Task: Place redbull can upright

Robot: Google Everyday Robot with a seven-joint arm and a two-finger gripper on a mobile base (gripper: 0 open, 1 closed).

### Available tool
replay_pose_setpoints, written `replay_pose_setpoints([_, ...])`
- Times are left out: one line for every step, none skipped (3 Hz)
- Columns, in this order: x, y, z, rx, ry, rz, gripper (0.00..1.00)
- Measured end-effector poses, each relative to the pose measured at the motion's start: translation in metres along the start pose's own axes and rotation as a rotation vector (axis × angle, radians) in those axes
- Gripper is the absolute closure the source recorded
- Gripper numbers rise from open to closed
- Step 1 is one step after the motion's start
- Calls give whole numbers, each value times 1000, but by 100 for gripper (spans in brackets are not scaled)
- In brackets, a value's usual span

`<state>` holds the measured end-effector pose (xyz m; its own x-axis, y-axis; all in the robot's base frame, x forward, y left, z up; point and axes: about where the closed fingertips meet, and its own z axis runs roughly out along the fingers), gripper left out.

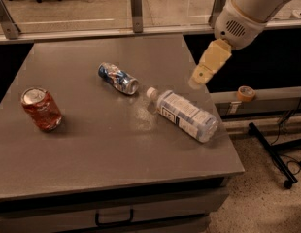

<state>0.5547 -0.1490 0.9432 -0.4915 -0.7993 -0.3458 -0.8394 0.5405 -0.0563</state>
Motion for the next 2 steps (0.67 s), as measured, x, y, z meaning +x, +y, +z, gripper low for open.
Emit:
replay_pose_setpoints([-36,-21,27,-28,-10,141,0])
replay_pose_setpoints([-45,-23,30,-28,-20,167,0])
